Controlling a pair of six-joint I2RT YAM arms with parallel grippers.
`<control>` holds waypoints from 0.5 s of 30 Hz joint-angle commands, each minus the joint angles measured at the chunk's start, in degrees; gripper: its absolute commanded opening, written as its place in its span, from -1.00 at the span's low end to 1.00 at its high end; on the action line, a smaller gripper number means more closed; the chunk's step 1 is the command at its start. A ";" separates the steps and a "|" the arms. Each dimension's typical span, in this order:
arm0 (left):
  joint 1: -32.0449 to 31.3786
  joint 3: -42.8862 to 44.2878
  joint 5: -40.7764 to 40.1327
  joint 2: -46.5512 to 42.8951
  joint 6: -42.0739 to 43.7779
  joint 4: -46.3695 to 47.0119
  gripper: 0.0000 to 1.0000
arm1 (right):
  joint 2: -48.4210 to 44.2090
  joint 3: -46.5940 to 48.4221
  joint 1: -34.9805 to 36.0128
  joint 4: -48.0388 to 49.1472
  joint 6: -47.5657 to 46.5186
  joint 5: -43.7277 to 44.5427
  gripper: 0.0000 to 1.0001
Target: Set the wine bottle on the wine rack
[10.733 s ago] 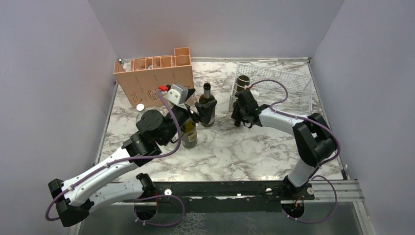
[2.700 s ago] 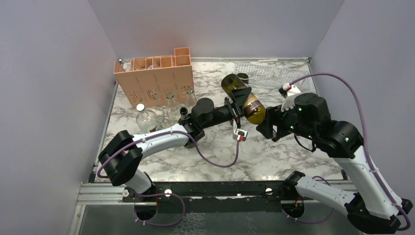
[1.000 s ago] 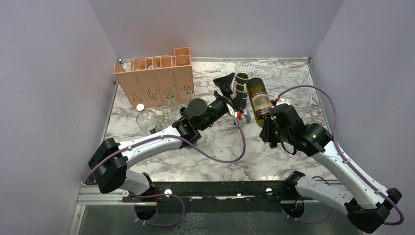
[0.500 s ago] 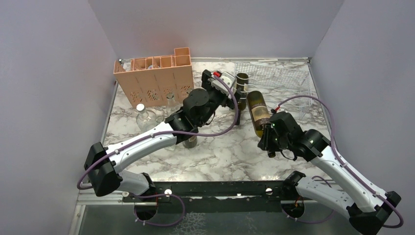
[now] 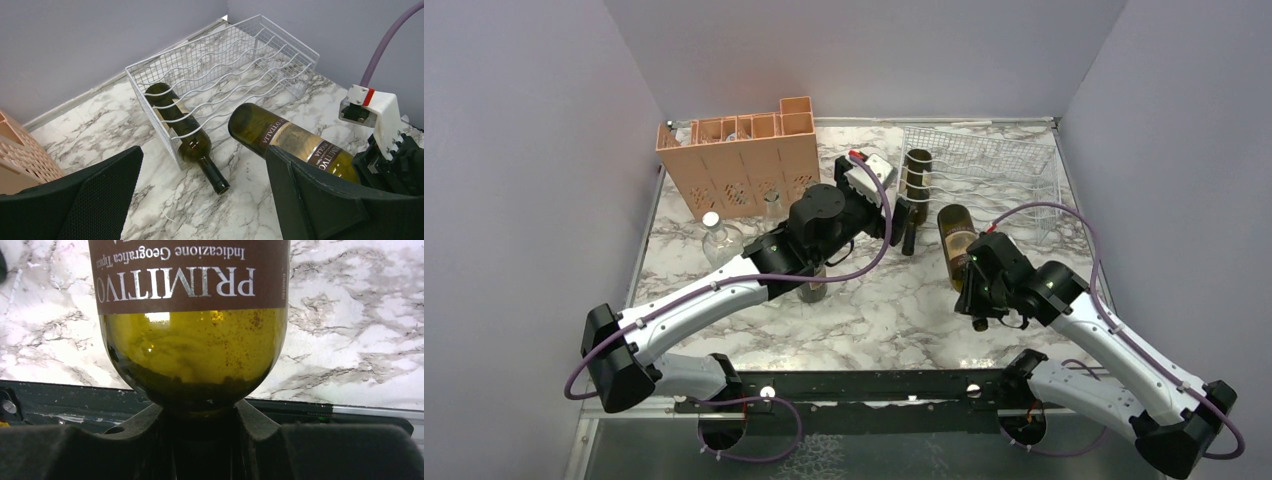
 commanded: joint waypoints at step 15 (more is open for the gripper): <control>-0.24 -1.29 2.98 -2.84 0.18 -0.39 0.98 | 3.80 -5.96 -0.05 15.55 5.51 2.84 -0.98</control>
